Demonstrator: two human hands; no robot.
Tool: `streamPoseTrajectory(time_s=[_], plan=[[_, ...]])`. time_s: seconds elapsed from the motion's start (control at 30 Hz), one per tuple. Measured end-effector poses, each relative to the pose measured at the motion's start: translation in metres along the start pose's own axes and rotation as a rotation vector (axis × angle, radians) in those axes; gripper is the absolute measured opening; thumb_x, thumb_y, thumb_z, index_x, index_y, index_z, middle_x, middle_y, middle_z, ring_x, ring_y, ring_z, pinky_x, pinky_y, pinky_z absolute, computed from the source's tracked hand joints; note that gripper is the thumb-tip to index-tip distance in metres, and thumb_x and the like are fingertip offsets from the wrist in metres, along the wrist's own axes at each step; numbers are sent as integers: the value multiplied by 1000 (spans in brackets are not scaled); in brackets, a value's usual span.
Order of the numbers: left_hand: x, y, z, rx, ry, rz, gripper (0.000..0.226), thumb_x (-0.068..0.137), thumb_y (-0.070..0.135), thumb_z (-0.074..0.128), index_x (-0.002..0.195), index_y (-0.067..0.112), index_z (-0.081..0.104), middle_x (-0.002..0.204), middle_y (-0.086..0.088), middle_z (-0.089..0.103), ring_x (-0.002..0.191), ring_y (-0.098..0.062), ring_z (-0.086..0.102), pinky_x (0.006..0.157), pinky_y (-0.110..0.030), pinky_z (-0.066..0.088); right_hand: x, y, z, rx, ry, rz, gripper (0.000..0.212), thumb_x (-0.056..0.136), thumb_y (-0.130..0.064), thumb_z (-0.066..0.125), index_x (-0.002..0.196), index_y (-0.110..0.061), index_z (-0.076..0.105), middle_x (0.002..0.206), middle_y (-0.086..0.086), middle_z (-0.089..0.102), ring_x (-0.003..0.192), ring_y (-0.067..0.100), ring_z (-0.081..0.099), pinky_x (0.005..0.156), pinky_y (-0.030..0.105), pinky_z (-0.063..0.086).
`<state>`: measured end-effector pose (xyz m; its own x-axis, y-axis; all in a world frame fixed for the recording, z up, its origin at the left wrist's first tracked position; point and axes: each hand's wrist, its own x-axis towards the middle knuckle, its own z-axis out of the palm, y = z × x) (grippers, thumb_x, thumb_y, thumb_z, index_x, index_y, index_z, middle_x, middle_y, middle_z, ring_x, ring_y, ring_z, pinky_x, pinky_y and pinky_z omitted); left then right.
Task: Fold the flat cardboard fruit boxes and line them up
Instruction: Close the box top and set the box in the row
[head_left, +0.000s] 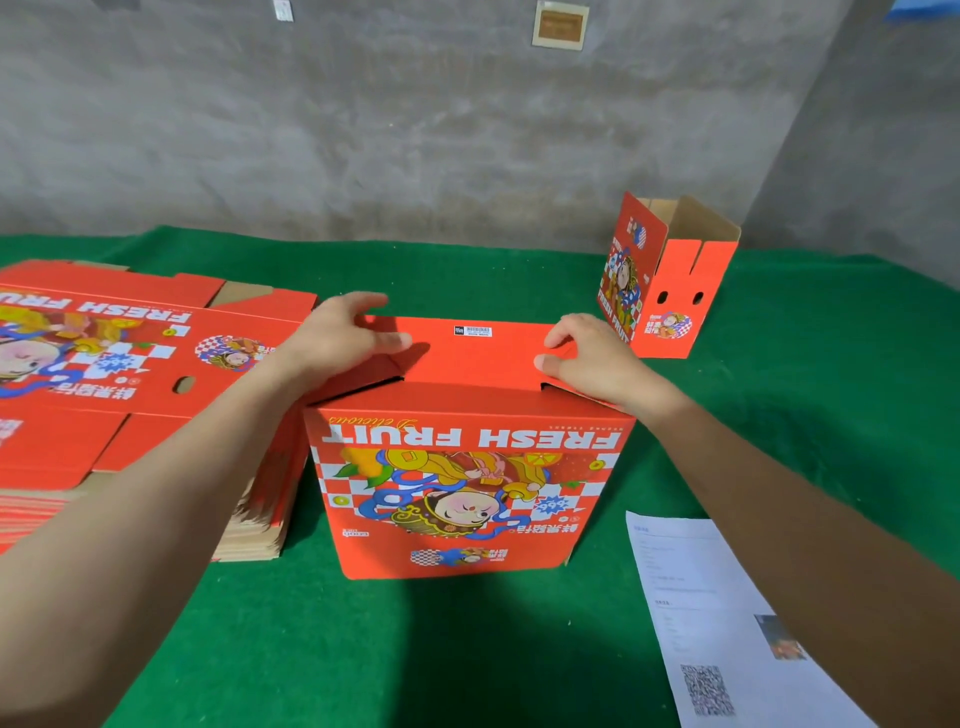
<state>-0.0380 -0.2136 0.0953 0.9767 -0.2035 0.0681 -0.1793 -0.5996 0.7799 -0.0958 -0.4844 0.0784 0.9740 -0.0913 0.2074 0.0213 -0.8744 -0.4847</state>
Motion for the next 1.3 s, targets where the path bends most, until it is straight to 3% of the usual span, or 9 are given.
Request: streamPoseTrajectory(time_s=[0.1, 0.23, 0.53, 0.63, 0.8, 0.97, 1.07, 1.17, 1.3], plan=[[-13, -13, -4, -442, 1, -150, 67, 84, 15, 69, 143, 23, 40, 142, -4, 46, 106, -20, 59, 85, -30, 51, -2, 6, -2, 121, 29, 70, 34, 87, -26, 66, 117, -17, 54, 126, 0, 51, 122, 20, 45, 97, 31, 36], [-29, -27, -1, -698, -38, -221, 64, 88, 14, 62, 144, 33, 37, 109, -3, 65, 62, -14, 69, 48, -22, 53, 0, -1, 3, -74, -8, 49, 60, 79, -38, 71, 129, -20, 44, 132, 1, 47, 126, 22, 38, 100, 39, 37], [-34, -22, -3, -584, -98, -169, 75, 88, 10, 61, 150, 29, 23, 149, -3, 38, 81, -18, 63, 48, -19, 52, 12, -10, -8, -170, -144, 79, 67, 80, -40, 69, 139, -21, 41, 135, 7, 44, 127, 27, 39, 103, 42, 37], [-35, -24, -6, -549, -100, -170, 77, 87, 12, 63, 150, 31, 22, 148, -3, 39, 83, -18, 65, 50, -20, 54, 16, -4, -16, 189, -177, 96, 50, 88, -29, 66, 134, -16, 49, 135, 5, 50, 115, 18, 51, 99, 33, 41], [-34, -25, -6, -525, -117, -162, 75, 87, 26, 63, 149, 33, 23, 144, -6, 44, 76, -14, 68, 51, -20, 53, 19, -2, -11, 28, -219, 119, 52, 82, -36, 69, 127, -21, 47, 124, 3, 53, 112, 21, 52, 95, 37, 44], [-32, -28, -6, -594, -71, -210, 57, 91, 35, 58, 142, 32, 34, 109, -5, 68, 62, -13, 69, 48, -22, 53, 17, 6, -14, 304, -144, 104, 46, 96, -40, 51, 134, -14, 48, 142, 0, 44, 125, 15, 43, 101, 31, 34], [-33, -22, -11, -402, -16, -242, 24, 92, 44, 53, 106, 24, 53, 68, 5, 71, 54, -14, 67, 48, -22, 52, 10, 14, -9, 371, -82, 340, 48, 96, -56, 39, 117, -15, 53, 102, -5, 53, 99, 19, 54, 84, 36, 40], [-29, -20, -16, -88, -33, -263, 45, 90, 57, 47, 85, 15, 64, 74, -6, 71, 60, -22, 67, 57, -27, 51, 5, 11, -12, 417, -249, 589, 76, 90, -69, 32, 134, -8, 43, 107, 1, 61, 108, 26, 59, 75, 30, 40], [-23, -17, -17, -52, 31, -184, 44, 91, 58, 44, 74, 18, 54, 59, 3, 55, 38, -2, 51, 42, -16, 36, 3, 9, -24, 528, -162, 456, 45, 93, -59, 44, 80, -18, 55, 46, -8, 59, 36, 6, 55, 34, 12, 34]])
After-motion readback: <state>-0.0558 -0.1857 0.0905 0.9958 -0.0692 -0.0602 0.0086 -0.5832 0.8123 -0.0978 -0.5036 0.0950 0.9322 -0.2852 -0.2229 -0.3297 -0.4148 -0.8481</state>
